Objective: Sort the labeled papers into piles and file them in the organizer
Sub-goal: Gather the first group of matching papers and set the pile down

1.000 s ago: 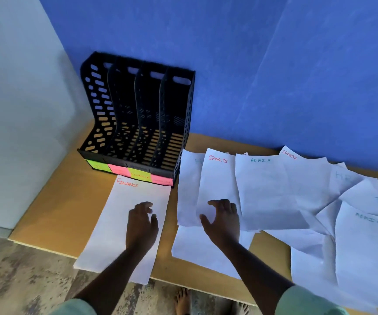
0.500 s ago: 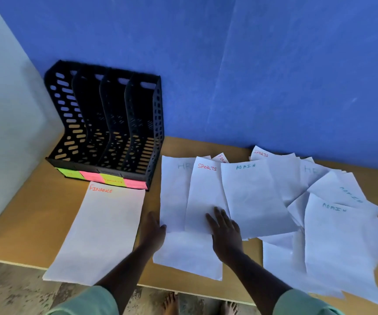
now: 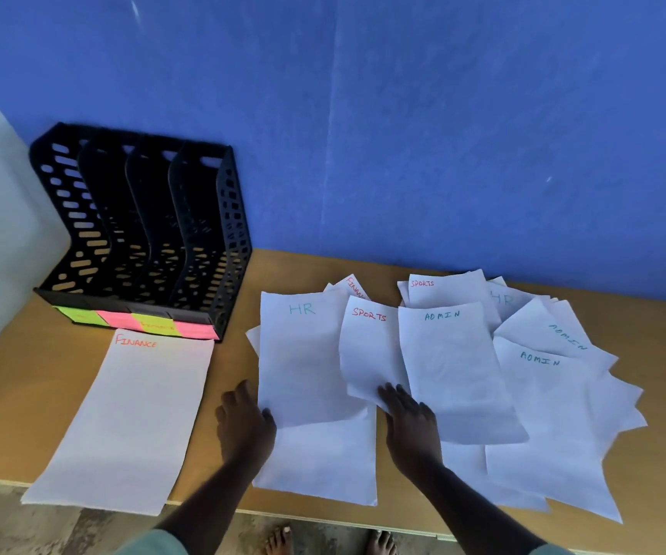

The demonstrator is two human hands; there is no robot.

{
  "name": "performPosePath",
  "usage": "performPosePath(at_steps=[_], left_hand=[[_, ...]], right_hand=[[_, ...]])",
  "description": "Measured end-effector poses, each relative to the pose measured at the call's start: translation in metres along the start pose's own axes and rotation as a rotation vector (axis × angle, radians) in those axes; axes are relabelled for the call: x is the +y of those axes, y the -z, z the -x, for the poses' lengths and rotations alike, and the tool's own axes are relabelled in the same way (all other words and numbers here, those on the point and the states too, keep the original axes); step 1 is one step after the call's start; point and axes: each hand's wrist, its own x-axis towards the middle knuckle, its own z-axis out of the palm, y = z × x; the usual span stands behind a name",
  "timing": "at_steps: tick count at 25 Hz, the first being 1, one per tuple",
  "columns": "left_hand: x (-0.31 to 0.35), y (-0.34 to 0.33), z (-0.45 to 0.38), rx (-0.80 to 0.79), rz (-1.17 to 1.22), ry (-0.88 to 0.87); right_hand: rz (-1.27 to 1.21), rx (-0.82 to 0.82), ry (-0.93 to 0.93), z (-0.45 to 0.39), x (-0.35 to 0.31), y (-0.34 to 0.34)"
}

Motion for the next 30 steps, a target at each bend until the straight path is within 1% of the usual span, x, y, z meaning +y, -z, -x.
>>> performPosePath(at_steps=[1,2,3,4,5,6,7,8,9,11,12,14,16,18,22,26,28,30], left_hand=[[0.008,-0.001,0.004,0.058,-0.001,-0.061],[0.017,-0.001,0.005,0.058,0.082,-0.113],[0.030,-0.001,0.007,-0.015,0.230,-0.117],[0.046,0.000,0.008,-0.154,0.390,-0.074],[0.064,0.001,0.008,-0.319,0.562,0.021],[0.077,0.002,0.006,-0.449,0.729,0.127],[0.084,0.001,0.003,-0.518,0.827,0.216],[0.088,-0.002,0.000,-0.555,0.832,0.249],[0.088,-0.007,-0.002,-0.547,0.752,0.225],[0.080,-0.018,-0.006,-0.468,0.578,0.179],[0.077,-0.024,-0.007,-0.426,0.541,0.188],[0.078,-0.030,-0.007,-0.342,0.523,0.220],[0.083,-0.032,-0.010,-0.287,0.523,0.214],[0.089,-0.035,-0.015,-0.249,0.539,0.189],[0.099,-0.037,-0.022,-0.214,0.562,0.143],[0.098,-0.044,-0.030,-0.196,0.581,0.186],[0.097,-0.049,-0.036,-0.178,0.581,0.216],[0.094,-0.055,-0.039,-0.165,0.566,0.246]], right_hand=[[0.004,0.047,0.021,0.002,0.000,0.003],[0.003,0.084,0.074,0.003,-0.004,0.004],[-0.010,0.112,0.147,0.005,-0.008,0.004],[-0.024,0.127,0.221,0.009,-0.012,0.005],[-0.036,0.122,0.285,0.013,-0.013,0.006],[-0.044,0.081,0.334,0.016,-0.016,0.005],[-0.049,0.026,0.368,0.018,-0.018,0.004],[-0.045,-0.017,0.394,0.021,-0.017,0.001],[-0.039,-0.066,0.408,0.024,-0.012,0.000],[-0.080,-0.195,0.384,0.022,-0.002,0.004],[-0.114,-0.209,0.356,0.017,0.004,0.008],[-0.165,-0.152,0.275,-0.002,0.016,0.023],[-0.148,-0.048,0.189,-0.033,0.024,0.042],[-0.122,0.008,0.068,-0.075,0.030,0.060],[-0.168,0.013,-0.189,-0.155,0.044,0.094],[-0.200,0.015,-0.369,-0.213,0.046,0.107],[-0.174,0.039,-0.429,-0.233,0.042,0.101],[-0.138,0.026,-0.444,-0.247,0.038,0.091]])
